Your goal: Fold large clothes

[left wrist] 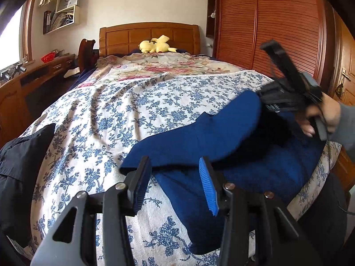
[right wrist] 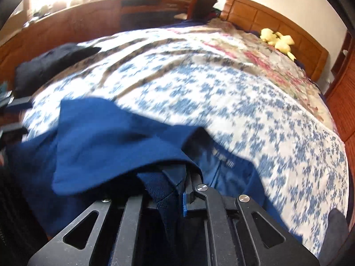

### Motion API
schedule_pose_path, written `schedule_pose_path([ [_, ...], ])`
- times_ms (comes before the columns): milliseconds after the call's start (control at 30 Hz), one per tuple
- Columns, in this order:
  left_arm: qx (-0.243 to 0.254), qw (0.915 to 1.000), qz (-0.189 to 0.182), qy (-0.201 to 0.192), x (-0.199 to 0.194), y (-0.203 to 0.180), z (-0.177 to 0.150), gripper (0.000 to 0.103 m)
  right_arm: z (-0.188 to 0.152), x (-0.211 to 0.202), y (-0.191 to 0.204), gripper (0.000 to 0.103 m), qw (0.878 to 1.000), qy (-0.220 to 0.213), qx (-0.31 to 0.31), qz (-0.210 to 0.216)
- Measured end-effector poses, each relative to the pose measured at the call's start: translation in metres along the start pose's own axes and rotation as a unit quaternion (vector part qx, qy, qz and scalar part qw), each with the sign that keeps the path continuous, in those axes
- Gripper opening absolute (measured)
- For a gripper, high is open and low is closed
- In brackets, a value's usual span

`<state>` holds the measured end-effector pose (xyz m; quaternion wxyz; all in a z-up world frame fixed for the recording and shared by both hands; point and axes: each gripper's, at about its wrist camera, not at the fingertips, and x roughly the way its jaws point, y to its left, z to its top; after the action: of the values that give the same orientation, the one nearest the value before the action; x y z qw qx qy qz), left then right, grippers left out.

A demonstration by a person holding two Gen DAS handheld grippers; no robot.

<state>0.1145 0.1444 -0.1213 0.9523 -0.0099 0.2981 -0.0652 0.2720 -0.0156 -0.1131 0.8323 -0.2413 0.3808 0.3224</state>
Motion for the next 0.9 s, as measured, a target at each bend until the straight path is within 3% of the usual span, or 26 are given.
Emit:
schedule_pose_path([
  [200, 0.003, 1.0, -0.004, -0.002, -0.001, -0.004, 0.001, 0.043, 0.023, 0.026, -0.032, 0.005, 0.999, -0.003, 0.016, -0.04],
  [433, 0.016, 0.9998, -0.012, -0.003, 0.0, -0.015, 0.002, 0.043, 0.032, 0.042, -0.063, 0.006, 0.993, 0.004, 0.093, -0.079],
  [567, 0.018, 0.9997, -0.017, -0.006, -0.001, -0.02, 0.004, 0.044, 0.039, 0.04, -0.076, 0.04, 0.988, 0.002, 0.136, -0.076],
  [733, 0.019, 0.9995, -0.024, -0.011, 0.0, -0.025, 0.009, 0.044, 0.037, 0.033, -0.068, 0.044, 0.991, 0.007, 0.103, -0.081],
  [833, 0.019, 0.9994, -0.027, -0.015, 0.002, -0.029, 0.011, 0.044, 0.025, 0.026, -0.061, 0.047, 0.995, 0.029, 0.092, -0.039],
  [900, 0.021, 0.9992, -0.03, -0.018, 0.004, -0.034, 0.011, 0.044, 0.009, 0.012, -0.052, 0.047, 0.996, 0.025, 0.081, -0.038],
])
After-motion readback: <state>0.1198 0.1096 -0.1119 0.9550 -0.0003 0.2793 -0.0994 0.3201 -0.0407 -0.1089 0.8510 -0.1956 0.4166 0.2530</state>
